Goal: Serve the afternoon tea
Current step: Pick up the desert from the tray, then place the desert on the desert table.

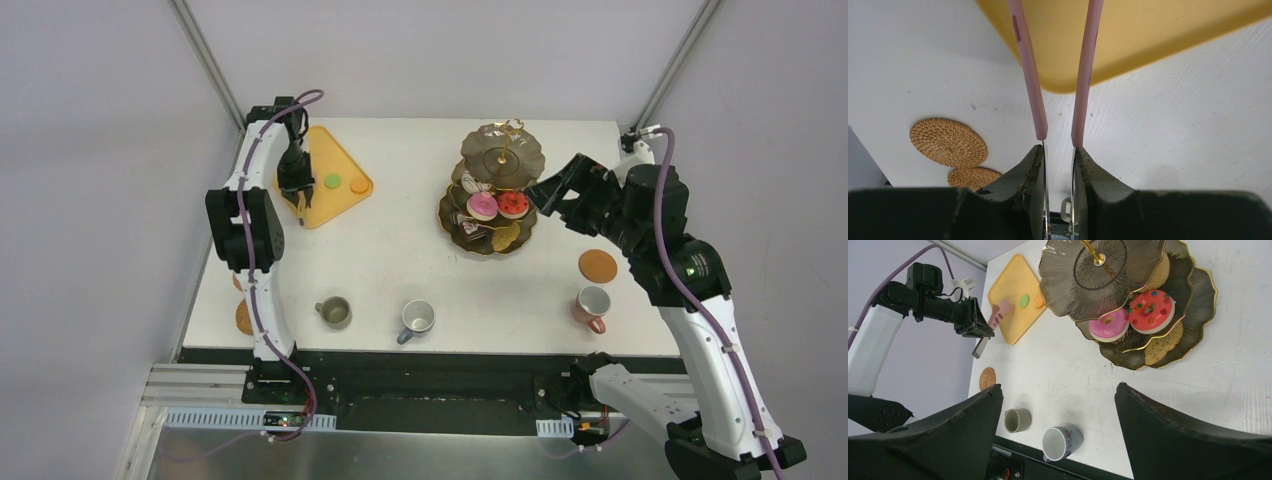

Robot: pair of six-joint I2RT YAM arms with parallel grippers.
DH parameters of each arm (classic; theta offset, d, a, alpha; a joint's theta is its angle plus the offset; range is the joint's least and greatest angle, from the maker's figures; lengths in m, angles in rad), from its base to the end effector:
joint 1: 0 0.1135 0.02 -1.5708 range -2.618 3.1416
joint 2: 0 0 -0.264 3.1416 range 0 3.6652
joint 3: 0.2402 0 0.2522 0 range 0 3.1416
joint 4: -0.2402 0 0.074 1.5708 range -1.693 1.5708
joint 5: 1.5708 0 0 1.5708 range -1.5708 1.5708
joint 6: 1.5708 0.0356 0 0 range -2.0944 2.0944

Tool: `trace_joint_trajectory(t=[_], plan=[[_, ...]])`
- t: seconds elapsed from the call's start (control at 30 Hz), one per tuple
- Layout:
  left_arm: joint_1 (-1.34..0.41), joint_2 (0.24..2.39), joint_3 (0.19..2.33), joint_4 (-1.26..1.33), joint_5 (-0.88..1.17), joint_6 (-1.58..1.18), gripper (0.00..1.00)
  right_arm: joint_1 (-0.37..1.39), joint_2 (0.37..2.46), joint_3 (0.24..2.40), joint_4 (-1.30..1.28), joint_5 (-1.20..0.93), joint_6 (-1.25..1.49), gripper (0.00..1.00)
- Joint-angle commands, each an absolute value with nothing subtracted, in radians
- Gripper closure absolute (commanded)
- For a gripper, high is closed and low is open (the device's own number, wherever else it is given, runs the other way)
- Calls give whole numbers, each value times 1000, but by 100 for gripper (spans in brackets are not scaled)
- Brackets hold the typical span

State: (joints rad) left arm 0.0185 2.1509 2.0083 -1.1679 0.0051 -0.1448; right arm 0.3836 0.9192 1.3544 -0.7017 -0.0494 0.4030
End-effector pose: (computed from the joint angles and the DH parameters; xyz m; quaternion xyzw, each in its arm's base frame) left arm 0.4438 0.0080 0.2530 -0.0805 0.9883 -0.0107 0.1294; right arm 0.1500 0.0624 0.4522 -0.0073 0.7946 0.2506 0.5529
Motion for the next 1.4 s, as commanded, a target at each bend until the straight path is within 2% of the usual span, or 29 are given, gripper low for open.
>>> trace_joint_trajectory(t=[0.0,0.2,0.3,0.5,0.7,0.9,1.1,1.37], plan=[[3,1976,2046,-1227,21,-186,93,379,897,1428,-675,-9,361,14],[-226,1782,2034,-1196,82,-220,92,379,864,1458,-670,109,350,10],[-328,1713,2051,-1193,86,-260,93,379,840,1452,-664,191,350,2],[-517,1624,2109,-1127,157,-312,94,379,801,1455,-652,309,345,1],[-702,1653,2221,-1146,90,-316,94,379,789,1456,-650,322,346,1],[-806,1718,2253,-1108,70,-328,94,379,784,1453,-661,306,353,1],[-865,1775,2237,-1067,69,-329,95,380,783,1457,-677,297,359,1],[-863,1914,2370,-1095,38,-347,91,380,781,1458,-700,294,371,1]])
